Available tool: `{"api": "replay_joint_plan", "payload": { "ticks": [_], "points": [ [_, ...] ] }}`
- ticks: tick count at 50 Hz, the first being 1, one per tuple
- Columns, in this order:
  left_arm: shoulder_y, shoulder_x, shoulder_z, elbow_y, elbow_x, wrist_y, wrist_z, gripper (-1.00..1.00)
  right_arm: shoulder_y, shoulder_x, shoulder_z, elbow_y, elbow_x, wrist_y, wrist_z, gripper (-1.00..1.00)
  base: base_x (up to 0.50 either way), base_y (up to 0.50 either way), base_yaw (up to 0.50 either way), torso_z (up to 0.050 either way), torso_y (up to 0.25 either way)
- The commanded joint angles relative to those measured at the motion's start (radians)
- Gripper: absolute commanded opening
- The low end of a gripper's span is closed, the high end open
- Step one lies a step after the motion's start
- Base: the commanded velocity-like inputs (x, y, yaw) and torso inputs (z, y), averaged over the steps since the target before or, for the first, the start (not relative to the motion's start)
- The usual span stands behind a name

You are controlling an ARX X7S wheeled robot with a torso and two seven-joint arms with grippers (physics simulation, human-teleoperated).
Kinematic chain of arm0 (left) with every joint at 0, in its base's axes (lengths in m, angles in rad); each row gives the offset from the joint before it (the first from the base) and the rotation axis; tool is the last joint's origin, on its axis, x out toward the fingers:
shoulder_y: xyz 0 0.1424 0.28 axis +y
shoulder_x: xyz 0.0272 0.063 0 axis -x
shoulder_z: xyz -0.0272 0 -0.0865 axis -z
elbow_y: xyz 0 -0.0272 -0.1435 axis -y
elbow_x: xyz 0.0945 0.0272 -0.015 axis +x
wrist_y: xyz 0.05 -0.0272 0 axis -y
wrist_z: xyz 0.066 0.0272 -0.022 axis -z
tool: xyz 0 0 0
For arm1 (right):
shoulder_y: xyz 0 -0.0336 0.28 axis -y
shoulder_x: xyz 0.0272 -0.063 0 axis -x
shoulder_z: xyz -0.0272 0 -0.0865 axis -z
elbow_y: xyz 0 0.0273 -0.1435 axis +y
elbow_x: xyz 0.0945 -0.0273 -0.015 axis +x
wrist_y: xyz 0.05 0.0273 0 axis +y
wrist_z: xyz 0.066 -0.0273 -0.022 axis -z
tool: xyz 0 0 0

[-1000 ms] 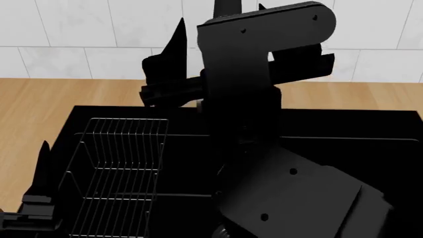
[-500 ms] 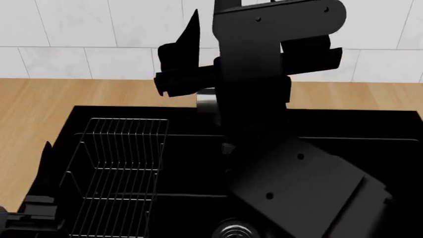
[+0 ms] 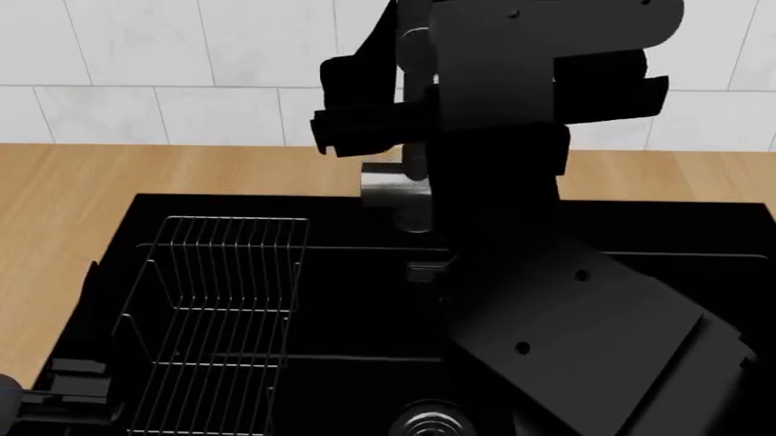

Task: Turn the sink spout to the right.

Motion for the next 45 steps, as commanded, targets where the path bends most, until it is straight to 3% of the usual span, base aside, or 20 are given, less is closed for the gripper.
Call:
{"api": "replay_joint_plan", "payload": {
  "ticks": [1, 45],
  "points": [
    [-0.001, -0.002, 0.004, -0.002, -0.001, -0.001, -0.003, 1.0, -0.001, 0.019, 0.012, -0.019, 0.011, 0.014, 0.021, 1.0, 0.0, 0.0, 0.0, 0.0, 0.0],
    [-0.009, -0.013, 0.024, -0.008, 0.001, -0.009, -0.012, 1.0, -0.044, 0.089, 0.057, -0.063, 0.017, 0.004, 0.074, 1.0, 0.0, 0.0, 0.0, 0.0, 0.0]
  ]
}}
